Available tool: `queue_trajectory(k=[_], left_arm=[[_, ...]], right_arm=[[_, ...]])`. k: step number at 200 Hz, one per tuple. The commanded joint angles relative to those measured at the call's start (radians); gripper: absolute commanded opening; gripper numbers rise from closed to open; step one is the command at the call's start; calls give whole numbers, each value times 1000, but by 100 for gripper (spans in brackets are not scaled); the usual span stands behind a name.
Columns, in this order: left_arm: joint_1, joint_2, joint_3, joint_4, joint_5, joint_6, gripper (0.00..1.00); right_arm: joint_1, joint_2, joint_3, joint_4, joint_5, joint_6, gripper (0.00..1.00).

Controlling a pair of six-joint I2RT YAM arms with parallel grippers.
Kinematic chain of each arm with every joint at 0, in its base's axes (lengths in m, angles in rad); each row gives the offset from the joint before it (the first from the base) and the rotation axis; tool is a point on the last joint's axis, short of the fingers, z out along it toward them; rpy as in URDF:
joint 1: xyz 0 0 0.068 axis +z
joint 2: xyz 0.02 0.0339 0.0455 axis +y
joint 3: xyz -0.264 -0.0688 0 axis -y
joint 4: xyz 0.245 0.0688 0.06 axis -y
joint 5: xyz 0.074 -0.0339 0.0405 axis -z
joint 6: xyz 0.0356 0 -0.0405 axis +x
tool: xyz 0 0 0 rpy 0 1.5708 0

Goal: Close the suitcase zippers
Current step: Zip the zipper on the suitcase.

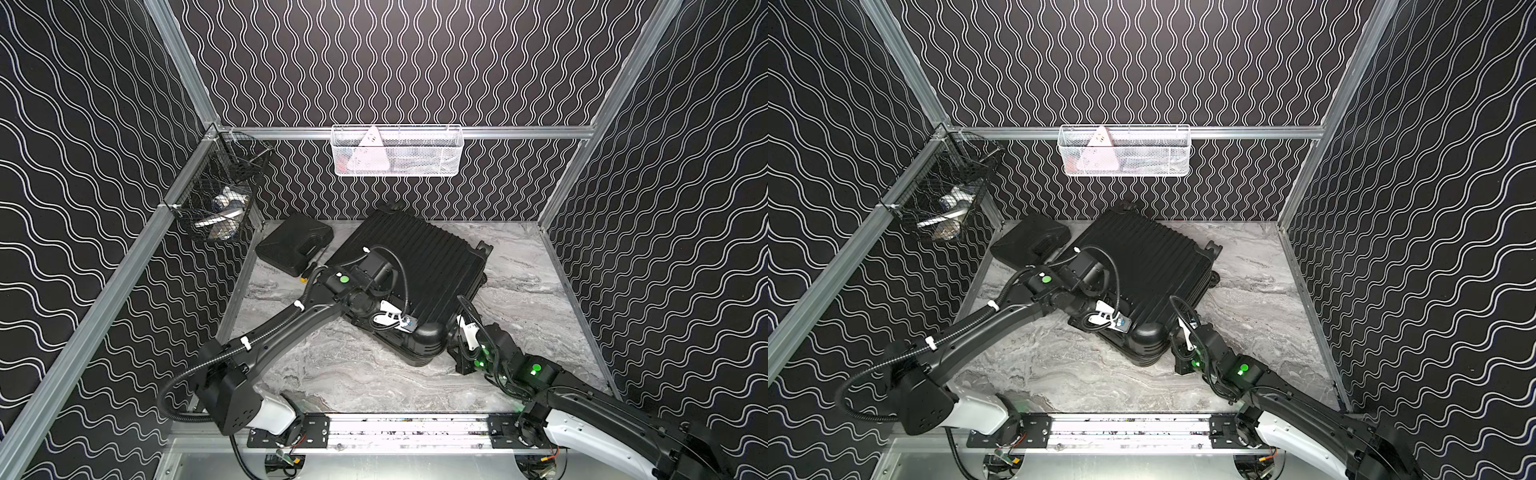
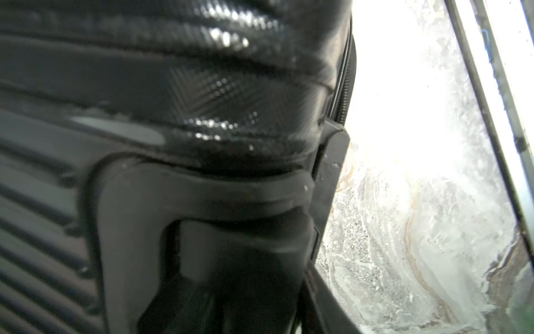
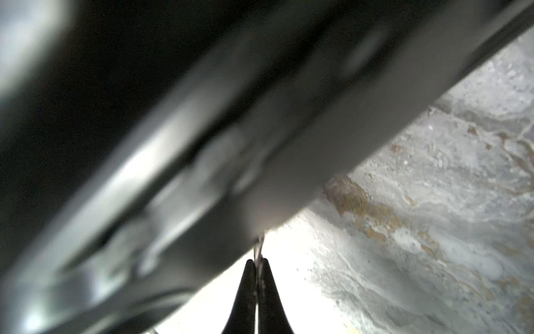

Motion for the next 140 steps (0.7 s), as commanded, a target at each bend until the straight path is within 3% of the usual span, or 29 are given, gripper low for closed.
queue_trajectory(k=[1,30,54,140], left_arm=[[-21,54,55,122,-84,-180,34],[-29,77,85,195,-160,-241,34],[-31,54,98,249,-158,-275,34],[-63,59,173,250,-241,-351,31]], right_arm=[[2,-1,-1,-7,-78,-8,0],[4,6,2,-19,-106,2,0],[6,-11,-10,7,-148,7,0],[39,23,8,83,-289,-44,0]])
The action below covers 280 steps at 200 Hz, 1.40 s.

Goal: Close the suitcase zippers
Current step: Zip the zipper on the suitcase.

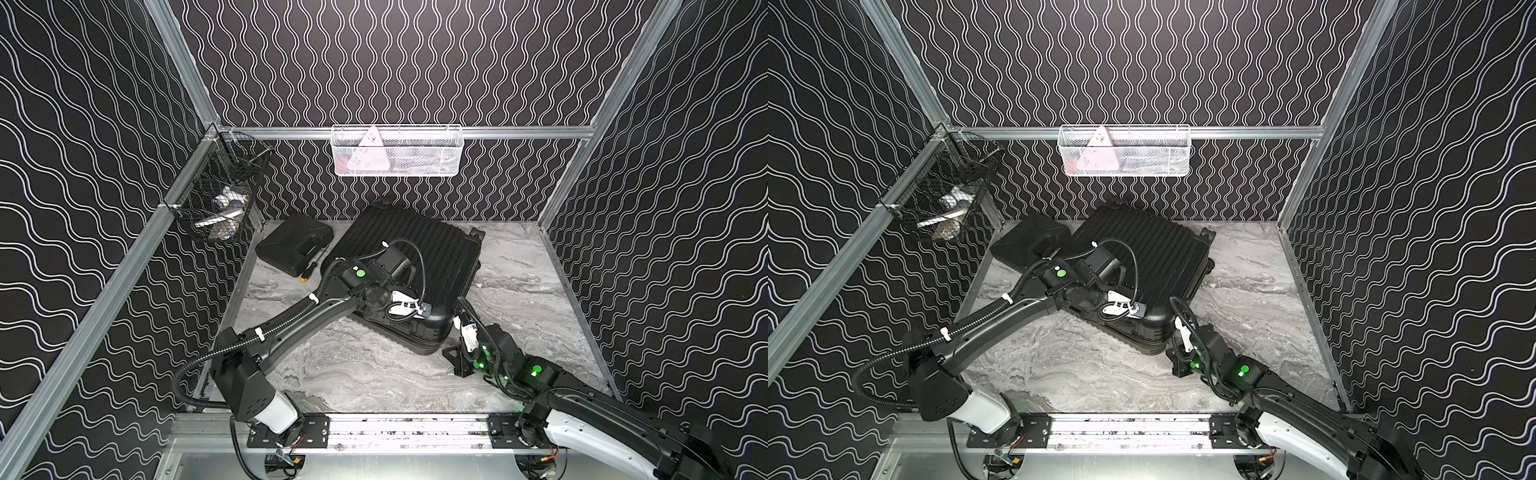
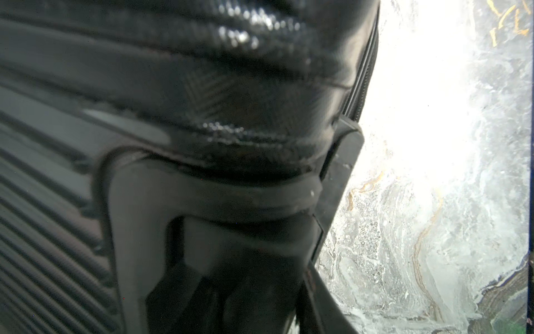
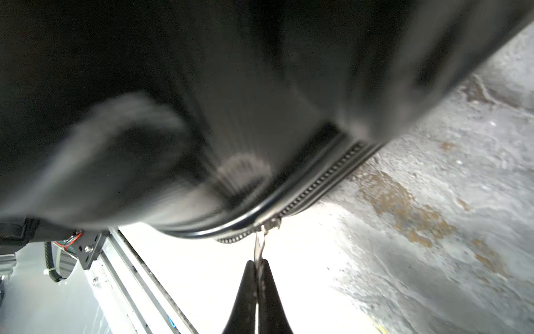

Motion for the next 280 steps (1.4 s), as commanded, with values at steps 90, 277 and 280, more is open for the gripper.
queue_trajectory(k=[90,277,280], left_arm=[[-14,8,71,344,-89,-331,30],[-203,157,82,539,-151,-1005,23],[-205,160,87,537,-150,-1009,23]], right_arm=[[149,58,15,90,-107,-65,0],[-78,-9,-91,243,46,82,0],[-83,-5,-88,244,44,79,0]])
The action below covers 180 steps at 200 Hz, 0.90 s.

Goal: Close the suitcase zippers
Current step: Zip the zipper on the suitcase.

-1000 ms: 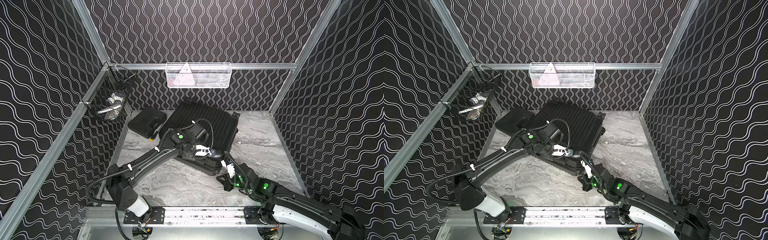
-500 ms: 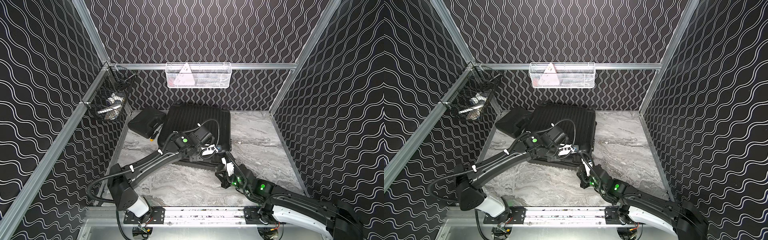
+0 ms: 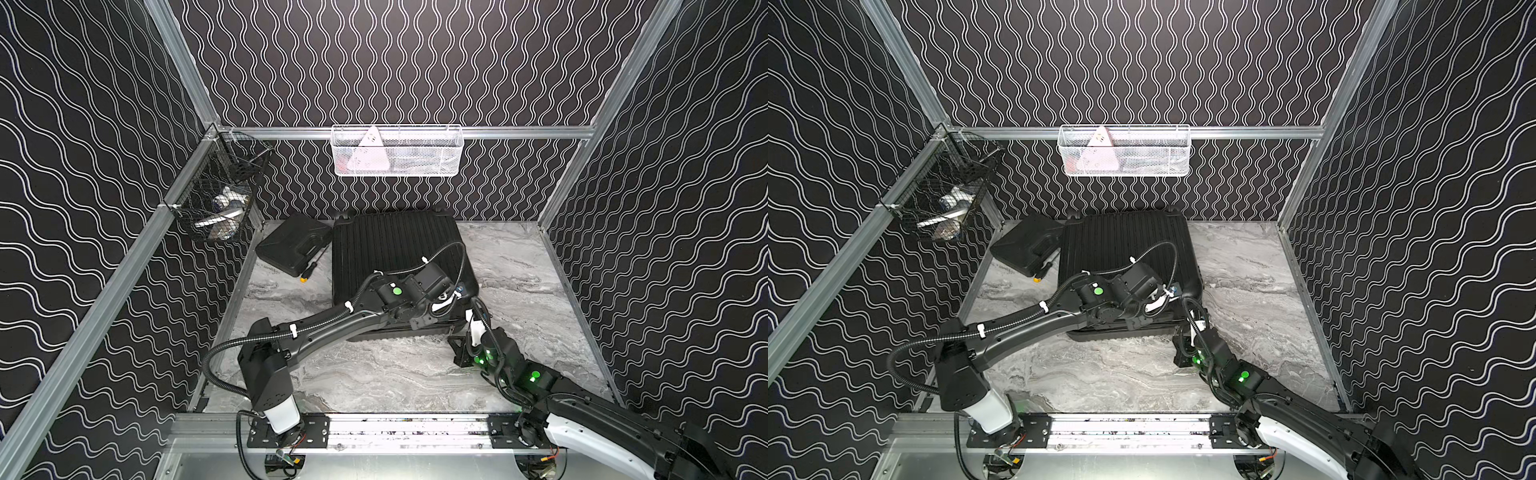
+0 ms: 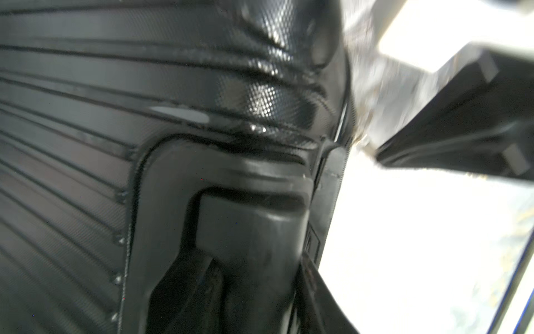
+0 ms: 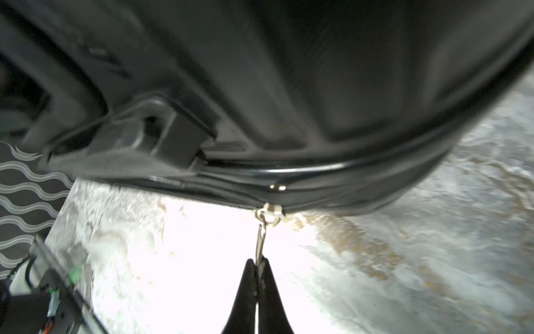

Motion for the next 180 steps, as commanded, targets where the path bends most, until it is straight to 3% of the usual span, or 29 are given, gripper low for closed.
queue_trajectory(k=[1,47,72,93,132,180], left_arm=[[-5,16,38,251,-20,-259,23],[-10,29,94,134,-2,-158,42],[-9,4,83,56,8,-76,67],[-10,-3,86,-32,23,-23,76],[1,-8,89,-187,66,46,77],[77,-42,58,-233,107,55,71]], right_arm=[[-38,21,10,40,-146,-32,0],[-77,55,44,28,-166,-60,0],[-88,59,51,13,-170,-74,0],[-93,65,53,9,-179,-74,0],[-96,67,53,8,-190,-71,0],[-98,66,56,4,-199,-73,0]])
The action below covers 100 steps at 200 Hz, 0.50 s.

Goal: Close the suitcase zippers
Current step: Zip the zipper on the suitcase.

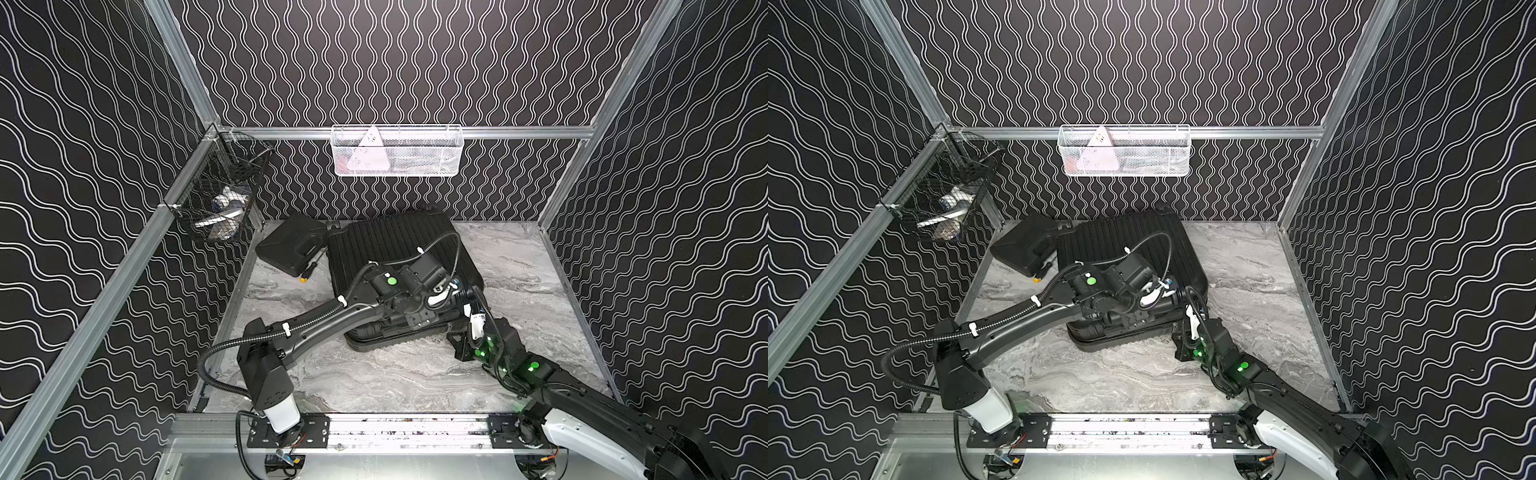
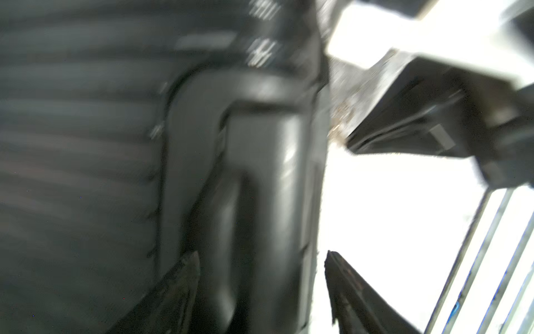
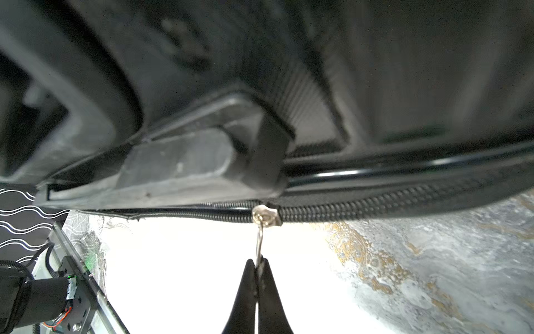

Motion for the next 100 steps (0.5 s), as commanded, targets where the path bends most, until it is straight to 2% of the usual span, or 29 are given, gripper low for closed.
queue_trajectory(k=[1,57,100], left_arm=[[21,-22,-16,-48,16,31,72],[37,-9,-4,-89,131,76,68],[37,27,2,-91,151,71,63]], right_arm=[[0,-1,10,9,-47,-9,0],[0,-2,7,4,-52,-4,0],[0,-9,7,-5,-55,-7,0]])
